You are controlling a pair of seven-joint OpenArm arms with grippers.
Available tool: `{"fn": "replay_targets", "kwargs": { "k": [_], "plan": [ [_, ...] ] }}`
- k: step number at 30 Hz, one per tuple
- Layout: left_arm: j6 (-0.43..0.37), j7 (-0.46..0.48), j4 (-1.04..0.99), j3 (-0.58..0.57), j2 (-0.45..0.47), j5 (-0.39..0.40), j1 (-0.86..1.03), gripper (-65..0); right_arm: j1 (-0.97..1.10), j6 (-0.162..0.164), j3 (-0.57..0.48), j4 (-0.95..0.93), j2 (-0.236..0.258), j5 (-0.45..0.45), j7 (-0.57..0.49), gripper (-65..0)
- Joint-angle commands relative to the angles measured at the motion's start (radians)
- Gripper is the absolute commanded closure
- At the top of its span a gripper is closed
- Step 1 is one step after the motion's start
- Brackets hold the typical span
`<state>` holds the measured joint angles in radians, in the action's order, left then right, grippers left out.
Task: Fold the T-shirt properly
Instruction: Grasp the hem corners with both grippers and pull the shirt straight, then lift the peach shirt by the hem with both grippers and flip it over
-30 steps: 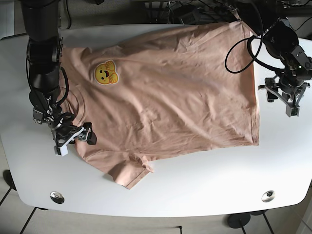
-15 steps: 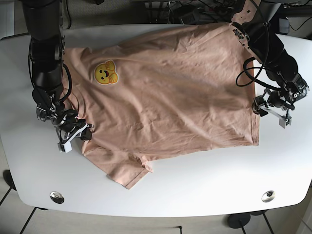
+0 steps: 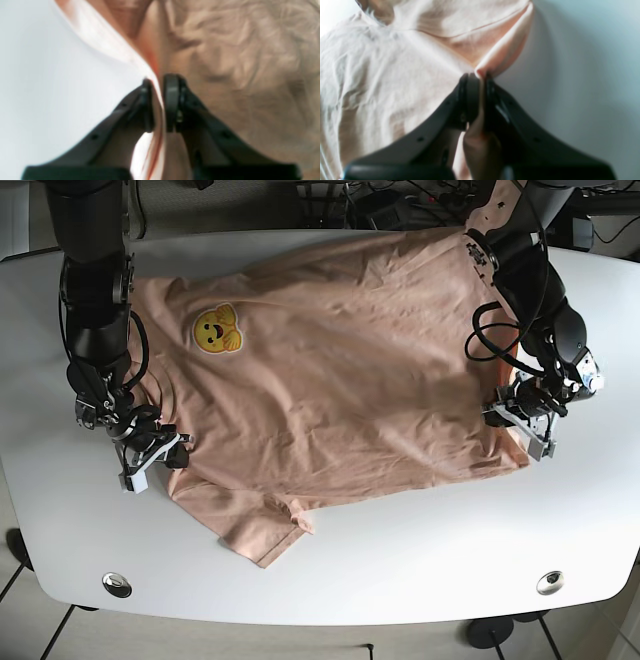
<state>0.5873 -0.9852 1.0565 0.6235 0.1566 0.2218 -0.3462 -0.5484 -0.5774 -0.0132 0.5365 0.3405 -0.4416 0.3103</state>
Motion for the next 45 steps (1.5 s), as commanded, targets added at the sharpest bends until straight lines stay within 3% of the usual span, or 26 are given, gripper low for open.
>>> {"fn": "replay_targets", "kwargs": {
  "k": [1, 5, 6, 8, 13, 17, 23, 28, 36, 38, 41, 45],
  "plan": [
    [0.000, -0.027, 0.003, -0.006, 0.005, -0.029, -0.007, -1.5, -0.023, -0.003, 0.003, 0.014, 0.012, 0.000, -0.001, -2.2],
    [0.052, -0.048, 0.098, -0.004, 0.002, -0.026, -0.006, -1.0, 0.031, -0.010, 0.003, 0.133, 0.013, -0.001, 0.005, -1.9],
    [0.098, -0.082, 0.173, -0.004, -0.001, -0.026, -0.004, -1.0, 0.064, -0.006, 0.003, 0.211, 0.013, -0.001, 0.017, -1.9],
    [0.111, -0.168, 0.319, -0.007, -0.024, -0.029, 0.017, -1.0, 0.124, -0.003, 0.008, 0.380, 0.015, -0.001, 0.097, -1.9],
    [0.111, -0.280, 0.640, -0.096, -0.038, -0.031, 0.029, -1.0, 0.313, -0.003, 0.224, 0.788, -0.007, 0.005, 0.335, -1.9],
    [0.111, -0.288, 0.732, -0.176, -0.016, -0.029, 0.005, -1.0, 0.377, -0.003, 0.310, 0.969, -0.016, 0.005, 0.436, -1.9],
    [0.111, -0.288, 0.672, -0.242, -0.019, -0.034, -0.167, -1.0, 0.251, -0.003, 0.307, 0.972, 0.021, 0.005, 0.498, -1.9],
    [0.099, -0.262, 0.514, -0.255, -0.021, -0.029, -0.363, -1.3, 0.038, -0.003, 0.302, 0.839, 0.047, 0.005, 0.499, -1.9],
    [0.035, -0.114, 0.229, -0.258, -0.013, -0.034, -0.660, -1.4, -0.333, -0.005, 0.155, 0.693, 0.096, 0.005, 0.498, -1.9],
    [0.029, -0.070, 0.130, -0.311, 0.019, -0.031, -0.792, -1.4, -0.476, -0.005, 0.086, 0.692, 0.119, 0.005, 0.498, -1.9],
    [0.033, -0.065, 0.112, -0.327, 0.031, -0.029, -0.911, -1.4, -0.617, -0.008, 0.029, 0.693, 0.134, 0.002, 0.534, -1.9],
    [0.038, -0.065, 0.117, -0.327, 0.065, -0.028, -0.933, -1.4, -0.637, -0.013, 0.032, 0.759, 0.137, -0.003, 0.605, -1.9]
  ]
}}
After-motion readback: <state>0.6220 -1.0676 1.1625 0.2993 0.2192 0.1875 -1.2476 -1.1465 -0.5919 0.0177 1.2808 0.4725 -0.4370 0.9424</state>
